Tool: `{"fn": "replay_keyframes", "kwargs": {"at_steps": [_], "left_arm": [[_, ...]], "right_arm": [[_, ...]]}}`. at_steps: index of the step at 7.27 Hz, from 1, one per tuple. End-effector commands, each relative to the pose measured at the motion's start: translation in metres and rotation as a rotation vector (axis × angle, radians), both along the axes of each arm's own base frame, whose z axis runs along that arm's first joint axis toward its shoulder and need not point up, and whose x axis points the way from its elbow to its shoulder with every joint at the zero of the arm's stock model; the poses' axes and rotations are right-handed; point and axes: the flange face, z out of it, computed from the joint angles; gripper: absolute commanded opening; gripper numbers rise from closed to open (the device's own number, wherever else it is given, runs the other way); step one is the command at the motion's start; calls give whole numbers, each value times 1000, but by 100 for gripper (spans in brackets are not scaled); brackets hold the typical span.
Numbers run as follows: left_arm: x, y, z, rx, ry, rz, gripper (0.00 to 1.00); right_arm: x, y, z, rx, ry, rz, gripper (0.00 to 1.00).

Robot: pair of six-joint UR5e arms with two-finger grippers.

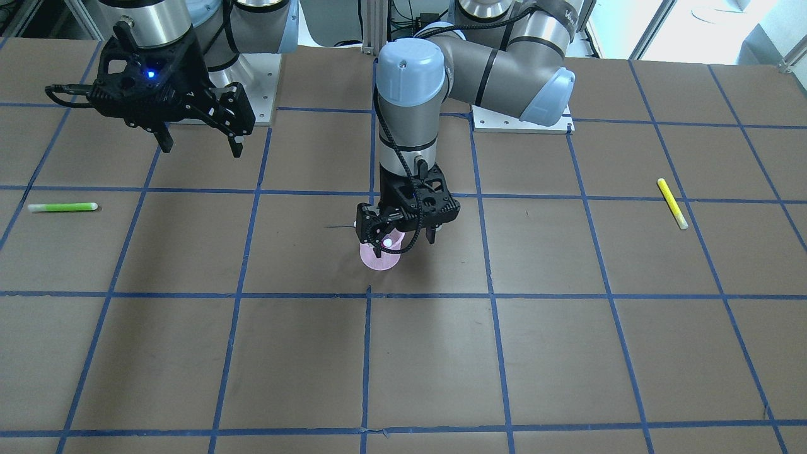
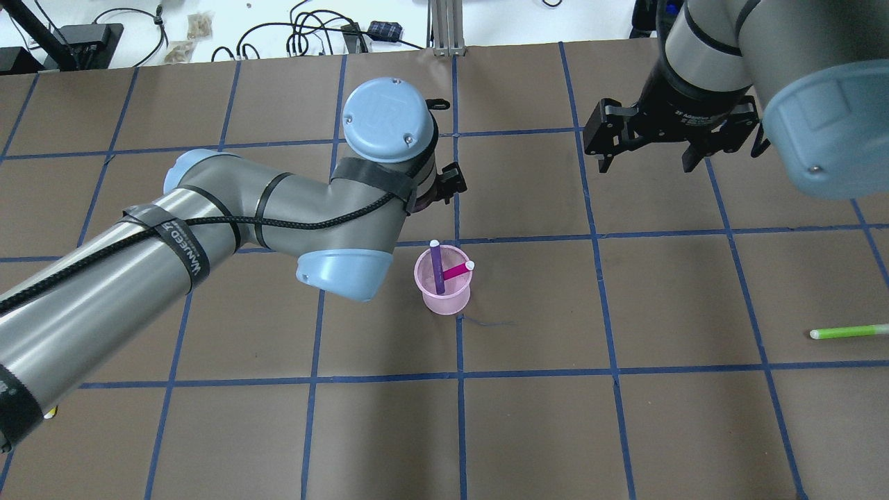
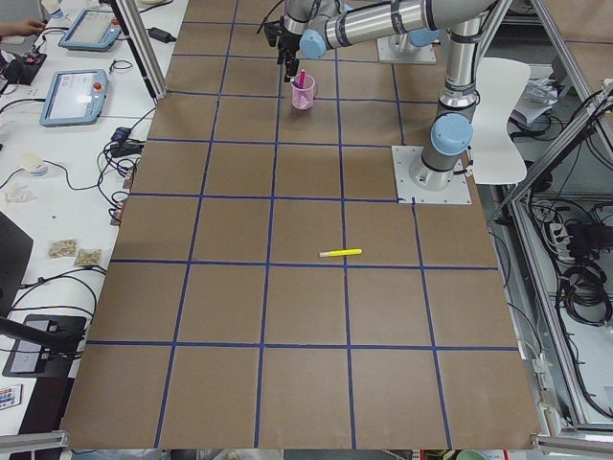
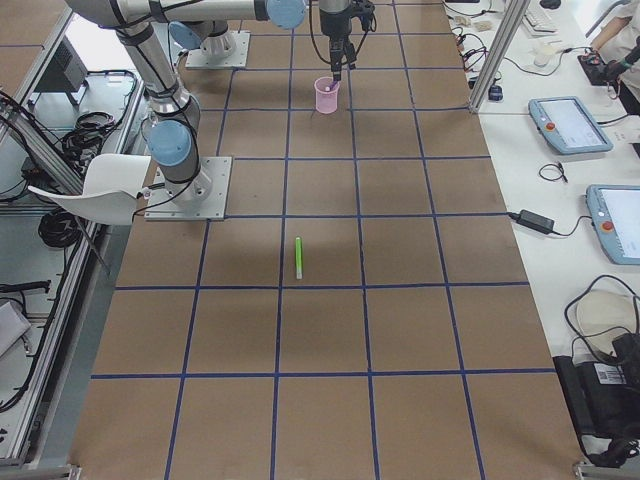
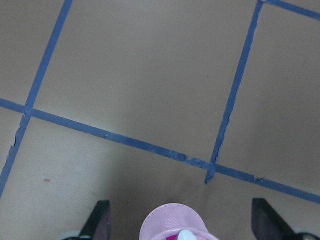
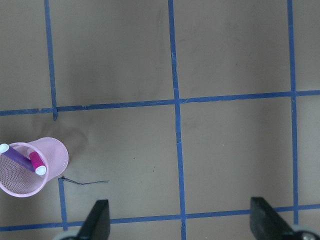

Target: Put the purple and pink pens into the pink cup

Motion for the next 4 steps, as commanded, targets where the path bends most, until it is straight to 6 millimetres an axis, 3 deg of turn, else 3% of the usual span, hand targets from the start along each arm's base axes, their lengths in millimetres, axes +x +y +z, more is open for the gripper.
{"fn": "replay_keyframes", "kwargs": {"at_steps": [1,2,4], "left_arm": [[59,-45,57,85,-21,-14,100],[80,-54,82,88,-36,-72,100],[124,-55,105,128,17,-259,100]], "right_arm": [[0,0,0,0,0,0,100],[0,0,0,0,1,0,100],[0,0,-1,3,2,0,100]]}}
